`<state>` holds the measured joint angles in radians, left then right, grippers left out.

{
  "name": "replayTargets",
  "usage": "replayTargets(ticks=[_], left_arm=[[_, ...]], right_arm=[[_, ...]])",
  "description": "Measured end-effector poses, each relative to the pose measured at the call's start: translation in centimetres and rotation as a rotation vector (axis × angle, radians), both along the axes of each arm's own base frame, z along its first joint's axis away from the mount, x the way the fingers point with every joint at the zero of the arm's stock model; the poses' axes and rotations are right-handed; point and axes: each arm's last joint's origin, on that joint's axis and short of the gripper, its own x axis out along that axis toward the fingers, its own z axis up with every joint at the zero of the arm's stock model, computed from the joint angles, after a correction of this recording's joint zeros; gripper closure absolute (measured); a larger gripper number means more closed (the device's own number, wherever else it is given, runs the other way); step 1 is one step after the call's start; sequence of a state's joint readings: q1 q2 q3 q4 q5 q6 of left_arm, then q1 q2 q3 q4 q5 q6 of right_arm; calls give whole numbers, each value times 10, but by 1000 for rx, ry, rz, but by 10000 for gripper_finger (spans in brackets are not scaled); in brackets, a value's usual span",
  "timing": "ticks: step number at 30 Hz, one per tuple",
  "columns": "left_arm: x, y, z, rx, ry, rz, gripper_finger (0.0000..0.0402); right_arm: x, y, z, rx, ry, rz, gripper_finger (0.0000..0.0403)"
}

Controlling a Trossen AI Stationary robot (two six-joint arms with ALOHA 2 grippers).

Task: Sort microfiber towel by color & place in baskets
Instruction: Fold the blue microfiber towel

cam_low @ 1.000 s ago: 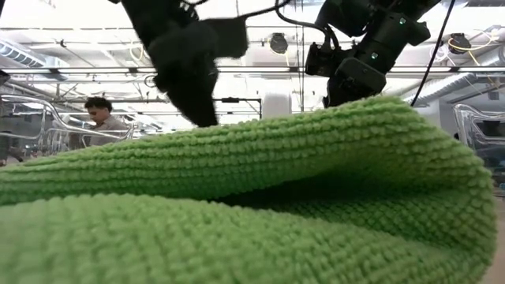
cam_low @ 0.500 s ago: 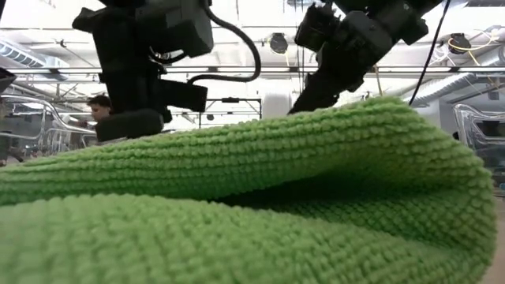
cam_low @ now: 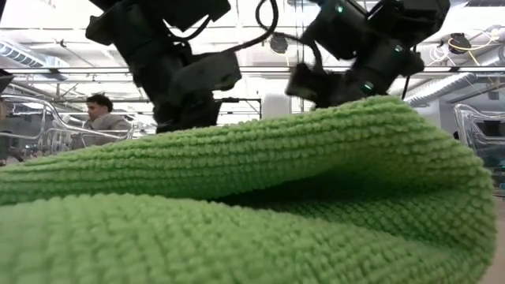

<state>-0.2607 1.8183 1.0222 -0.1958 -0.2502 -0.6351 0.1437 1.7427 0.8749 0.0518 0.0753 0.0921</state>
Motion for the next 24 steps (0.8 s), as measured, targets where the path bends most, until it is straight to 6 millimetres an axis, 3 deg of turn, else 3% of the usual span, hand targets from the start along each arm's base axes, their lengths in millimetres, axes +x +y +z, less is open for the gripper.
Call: replayTargets(ticks=[8,16,24], left_arm=[[-3,-2,-1,38,35,-30,397],[-12,0,-6,80,134,-34,393],[-23,-5,-10,153,252,-153,389]], right_arm=[[-26,-11,-7,-167,290,81,202],[-26,-15,3,-196,247,86,202],[-29,-16,17,-178,199,59,202]])
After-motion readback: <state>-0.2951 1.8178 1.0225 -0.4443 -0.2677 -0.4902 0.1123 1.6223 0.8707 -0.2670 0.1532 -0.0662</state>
